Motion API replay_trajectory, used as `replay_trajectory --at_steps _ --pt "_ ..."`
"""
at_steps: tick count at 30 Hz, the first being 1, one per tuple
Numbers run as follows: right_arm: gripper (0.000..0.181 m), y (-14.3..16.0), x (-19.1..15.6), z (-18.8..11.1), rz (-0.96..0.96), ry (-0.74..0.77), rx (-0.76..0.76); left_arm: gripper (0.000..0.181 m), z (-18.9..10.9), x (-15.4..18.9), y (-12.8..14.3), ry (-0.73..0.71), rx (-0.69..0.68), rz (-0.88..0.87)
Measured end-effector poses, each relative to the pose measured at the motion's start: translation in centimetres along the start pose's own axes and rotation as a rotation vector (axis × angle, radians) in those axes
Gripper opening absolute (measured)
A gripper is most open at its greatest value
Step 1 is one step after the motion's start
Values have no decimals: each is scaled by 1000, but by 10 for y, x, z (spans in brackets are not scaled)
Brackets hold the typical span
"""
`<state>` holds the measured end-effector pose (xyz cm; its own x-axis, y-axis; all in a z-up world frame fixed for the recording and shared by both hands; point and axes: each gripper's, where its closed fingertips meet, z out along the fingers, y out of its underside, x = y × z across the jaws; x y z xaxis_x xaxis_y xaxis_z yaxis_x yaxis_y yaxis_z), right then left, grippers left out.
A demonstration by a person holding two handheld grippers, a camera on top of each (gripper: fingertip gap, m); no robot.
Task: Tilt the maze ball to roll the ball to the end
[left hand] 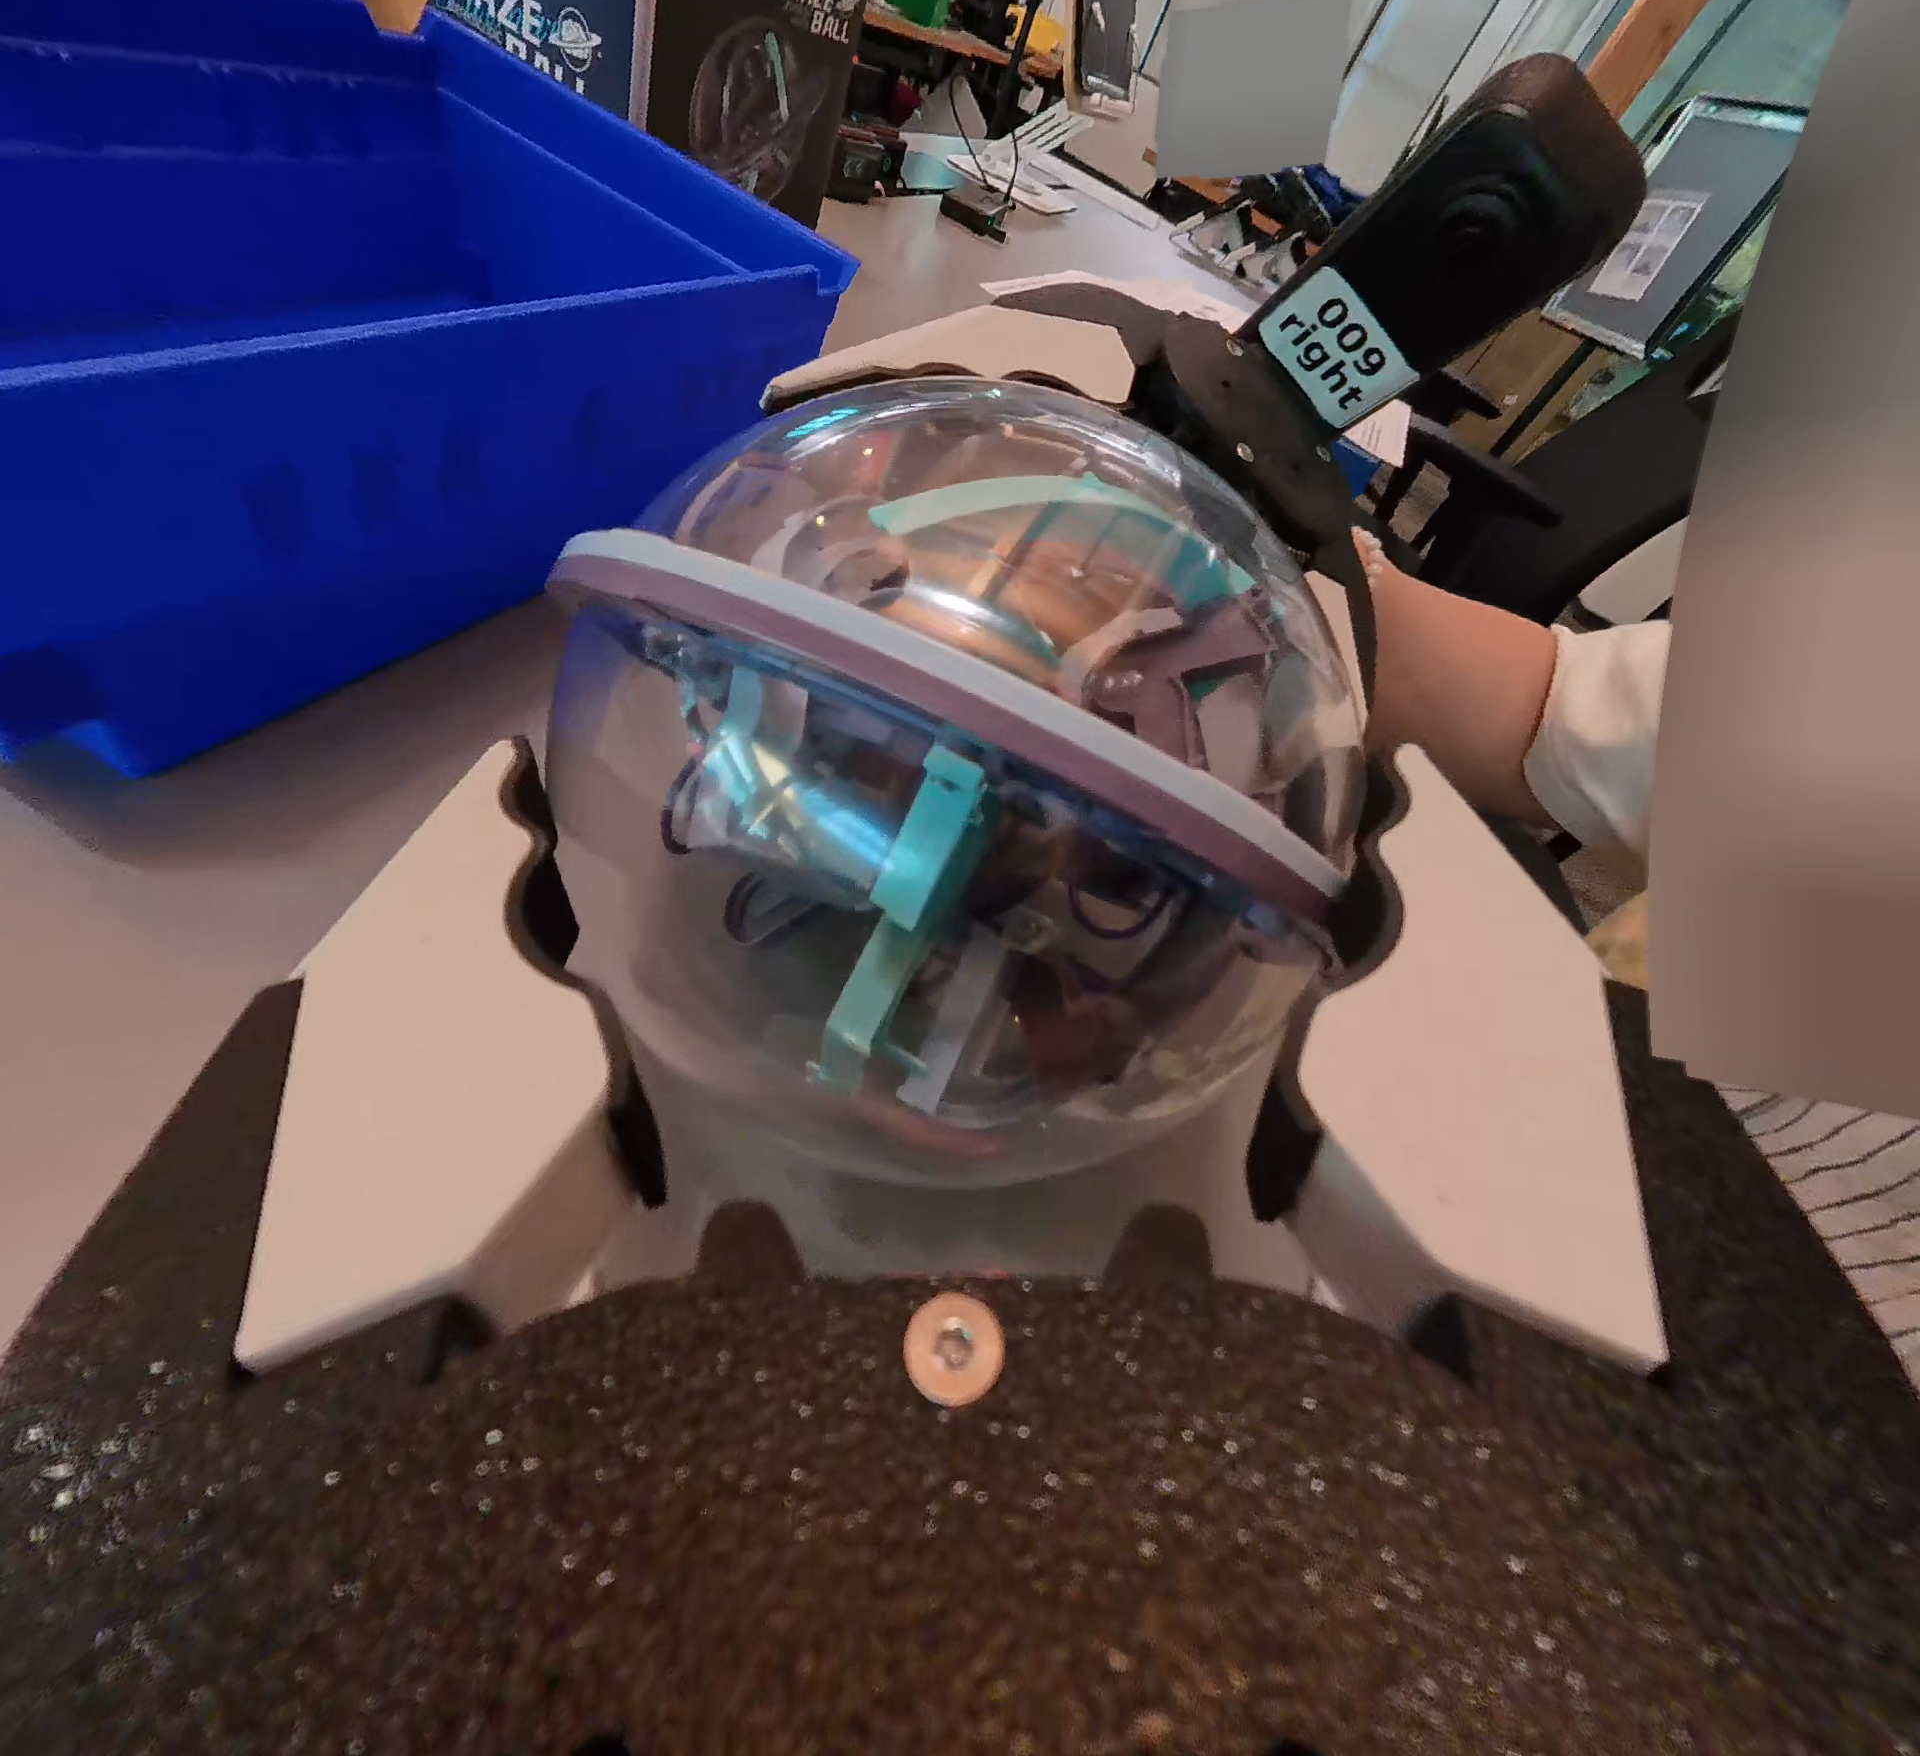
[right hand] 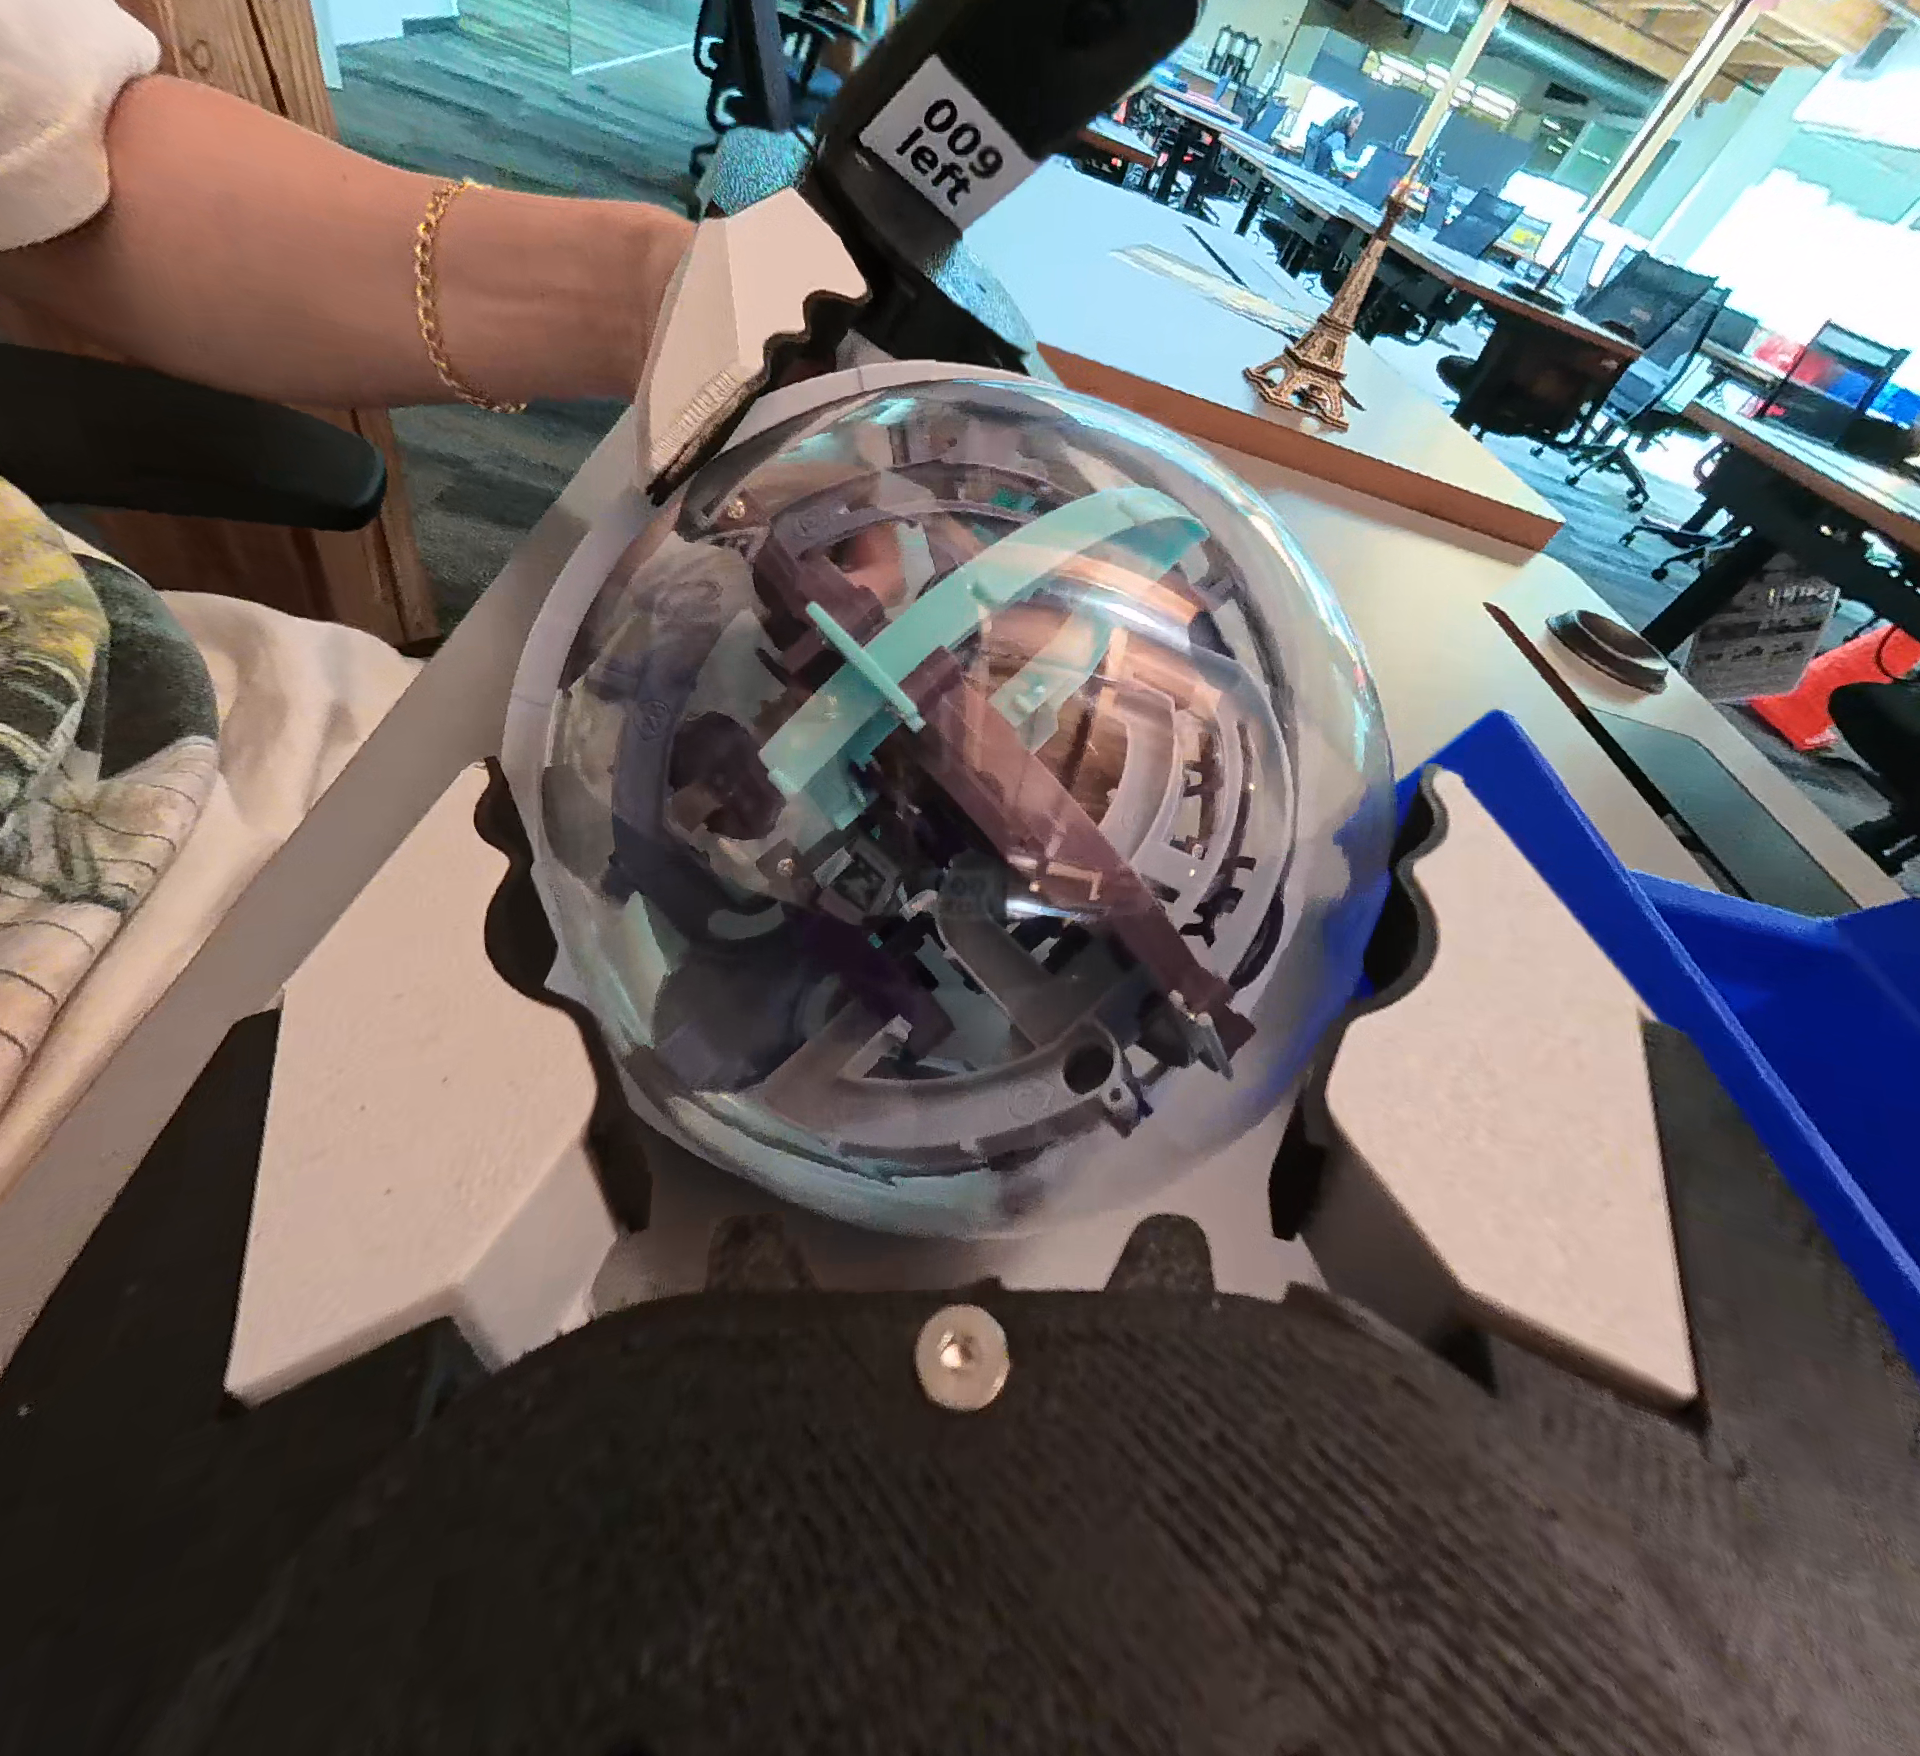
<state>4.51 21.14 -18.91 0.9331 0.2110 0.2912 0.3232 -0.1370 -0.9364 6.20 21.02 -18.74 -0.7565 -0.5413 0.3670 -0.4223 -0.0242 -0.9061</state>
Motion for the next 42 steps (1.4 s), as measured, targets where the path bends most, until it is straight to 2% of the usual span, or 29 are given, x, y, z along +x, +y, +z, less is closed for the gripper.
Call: replay_trajectory --at_steps 5,12,18,28,33,37,42 --pt "153 -3 1 4 6 -68 -8 147 -6 -2 3 26 -2 5" --pt "152 9 3 11 63 -186 -93 155 -16 5 -8 89 96 156" --pt "148 2 2 16 94 -206 -53 157 -18 -2 8 45 93 334" --pt "150 -2 1 22 96 -224 -24 157 -22 -4 12 41 67 326" --pt "150 -11 1 24 131 -260 19 156 -23 -6 21 50 4 288" --pt "150 -11 1 26 122 -293 -10 155 -26 -9 26 34 -48 312" --pt "149 -15 1 27 202 -364 2 155 -25 -8 34 2 -121 200"
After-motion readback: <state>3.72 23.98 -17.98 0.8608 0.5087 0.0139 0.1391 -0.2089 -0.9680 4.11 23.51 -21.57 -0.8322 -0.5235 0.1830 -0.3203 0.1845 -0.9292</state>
